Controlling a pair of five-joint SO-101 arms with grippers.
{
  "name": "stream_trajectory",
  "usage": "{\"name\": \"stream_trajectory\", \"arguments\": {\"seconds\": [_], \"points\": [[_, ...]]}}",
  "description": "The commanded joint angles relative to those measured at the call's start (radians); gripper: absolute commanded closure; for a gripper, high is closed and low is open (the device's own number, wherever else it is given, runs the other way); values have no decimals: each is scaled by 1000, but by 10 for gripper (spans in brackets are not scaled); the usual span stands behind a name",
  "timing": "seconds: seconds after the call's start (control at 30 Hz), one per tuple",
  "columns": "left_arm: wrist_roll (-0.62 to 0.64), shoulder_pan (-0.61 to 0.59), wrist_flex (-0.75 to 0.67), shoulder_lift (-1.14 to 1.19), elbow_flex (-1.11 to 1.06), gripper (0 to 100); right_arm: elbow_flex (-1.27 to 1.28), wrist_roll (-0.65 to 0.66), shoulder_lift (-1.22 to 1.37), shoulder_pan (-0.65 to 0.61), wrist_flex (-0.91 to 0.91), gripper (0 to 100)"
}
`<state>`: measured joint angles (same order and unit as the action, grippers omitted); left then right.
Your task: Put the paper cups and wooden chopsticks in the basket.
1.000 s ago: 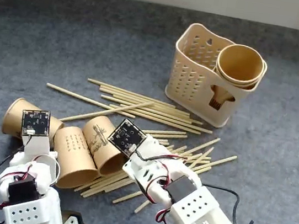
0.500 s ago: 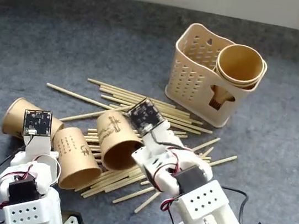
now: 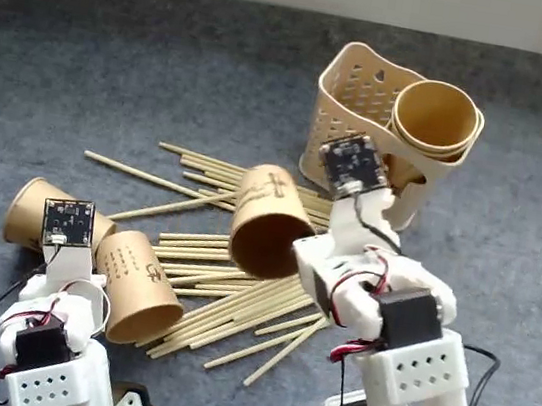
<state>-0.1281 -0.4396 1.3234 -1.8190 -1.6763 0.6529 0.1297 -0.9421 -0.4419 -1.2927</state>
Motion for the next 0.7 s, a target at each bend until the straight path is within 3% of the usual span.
{"name": "stream_trajectory", "arguments": {"seconds": [0.0, 0.17, 0.4, 0.57, 0.67], "points": [[-3, 16, 2, -15, -19, 986, -180, -20, -8, 50, -73, 991], [-3, 16, 2, -15, -19, 986, -378, -23, 21, 62, -180, 991], [-3, 16, 2, -15, -19, 986, -878, -20, 305, 65, -429, 991], [-3, 16, 2, -15, -19, 986, -1222, -23, 489, 189, -470, 991], [-3, 16, 2, -15, -19, 986, -1290, -23, 568, 265, -470, 991]]}}
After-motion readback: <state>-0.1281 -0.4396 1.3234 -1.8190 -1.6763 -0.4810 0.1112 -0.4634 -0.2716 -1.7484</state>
